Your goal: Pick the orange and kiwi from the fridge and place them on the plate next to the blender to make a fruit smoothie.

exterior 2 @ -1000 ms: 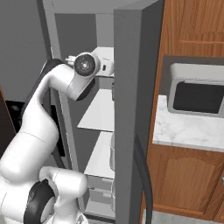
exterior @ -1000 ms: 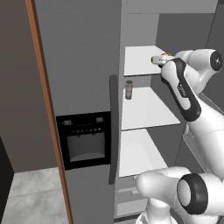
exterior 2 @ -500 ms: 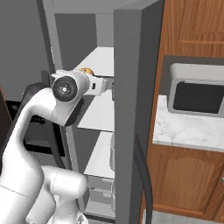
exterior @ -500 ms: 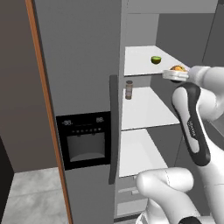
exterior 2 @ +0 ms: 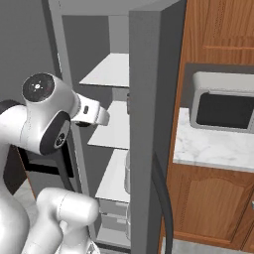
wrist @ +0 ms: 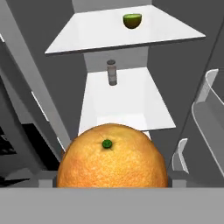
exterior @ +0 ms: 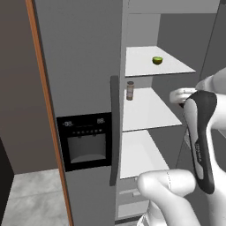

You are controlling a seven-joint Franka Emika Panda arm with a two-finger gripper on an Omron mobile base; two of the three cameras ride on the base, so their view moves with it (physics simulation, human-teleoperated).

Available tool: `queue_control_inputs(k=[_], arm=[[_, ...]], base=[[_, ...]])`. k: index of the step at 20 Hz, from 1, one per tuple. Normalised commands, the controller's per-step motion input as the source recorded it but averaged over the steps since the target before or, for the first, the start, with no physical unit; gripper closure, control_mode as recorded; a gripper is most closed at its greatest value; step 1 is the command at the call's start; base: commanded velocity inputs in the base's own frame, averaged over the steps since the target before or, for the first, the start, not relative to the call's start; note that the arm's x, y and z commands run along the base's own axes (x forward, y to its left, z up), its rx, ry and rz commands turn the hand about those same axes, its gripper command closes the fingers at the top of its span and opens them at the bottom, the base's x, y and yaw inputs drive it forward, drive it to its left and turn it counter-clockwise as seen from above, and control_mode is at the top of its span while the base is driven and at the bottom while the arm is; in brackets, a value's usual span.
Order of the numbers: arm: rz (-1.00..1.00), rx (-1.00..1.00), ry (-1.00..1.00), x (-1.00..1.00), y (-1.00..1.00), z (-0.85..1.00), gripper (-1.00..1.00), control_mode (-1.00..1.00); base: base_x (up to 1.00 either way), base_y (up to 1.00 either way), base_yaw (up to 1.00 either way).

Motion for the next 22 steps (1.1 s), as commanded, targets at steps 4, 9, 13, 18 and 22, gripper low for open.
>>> queue_control_inputs(k=[4, 9, 13, 18, 22], arm=[[0.11, -0.09, 0.2, -0.9, 0.28, -0.31, 1.0, -1.0], [0.03, -0.01, 0.01, -0.06, 0.02, 0.0, 1.0, -1.0], [0.01, 0.0, 0.0, -0.33, 0.3, -0.02, 1.0, -1.0], [0.01, 0.0, 0.04, -0.16, 0.31, -0.02, 1.0, -1.0], [0.0, 0.0, 0.0, -0.04, 0.0, 0.0, 1.0, 1.0]], base=[[0.0, 0.0, 0.0], [0.0, 0.0, 0.0], [0.0, 0.0, 0.0], [0.0, 0.0, 0.0], [-0.08, 0.07, 0.05]])
